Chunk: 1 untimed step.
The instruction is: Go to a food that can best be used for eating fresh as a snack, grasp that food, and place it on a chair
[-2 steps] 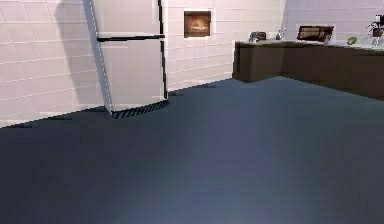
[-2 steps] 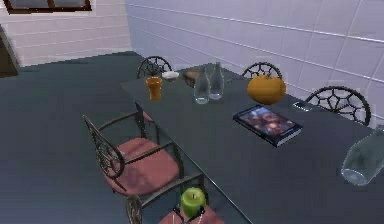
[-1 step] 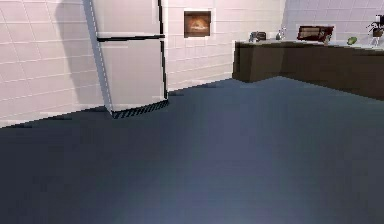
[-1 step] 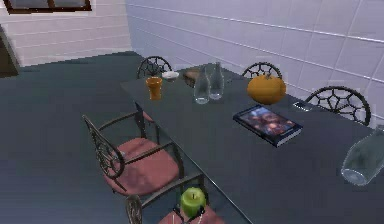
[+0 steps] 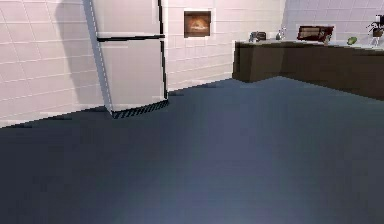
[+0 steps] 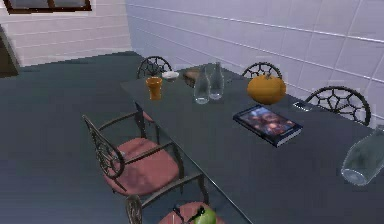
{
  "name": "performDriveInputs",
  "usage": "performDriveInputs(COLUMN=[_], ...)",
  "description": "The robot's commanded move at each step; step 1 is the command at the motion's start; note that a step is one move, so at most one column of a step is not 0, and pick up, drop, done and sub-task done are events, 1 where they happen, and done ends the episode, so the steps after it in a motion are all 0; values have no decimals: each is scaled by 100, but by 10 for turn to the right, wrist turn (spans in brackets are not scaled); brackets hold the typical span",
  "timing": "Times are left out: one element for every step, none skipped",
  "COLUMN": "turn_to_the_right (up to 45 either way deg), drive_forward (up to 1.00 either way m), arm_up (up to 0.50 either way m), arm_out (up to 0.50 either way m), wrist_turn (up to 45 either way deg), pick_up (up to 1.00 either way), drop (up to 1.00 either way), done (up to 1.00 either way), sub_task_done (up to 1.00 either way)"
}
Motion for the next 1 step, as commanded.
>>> performDriveInputs(turn_to_the_right=[0], drive_forward=[0], arm_up=[10], arm_out=[0], wrist_turn=[0], pick_up=[0], drop=[0], done=[0], sub_task_done=[0])
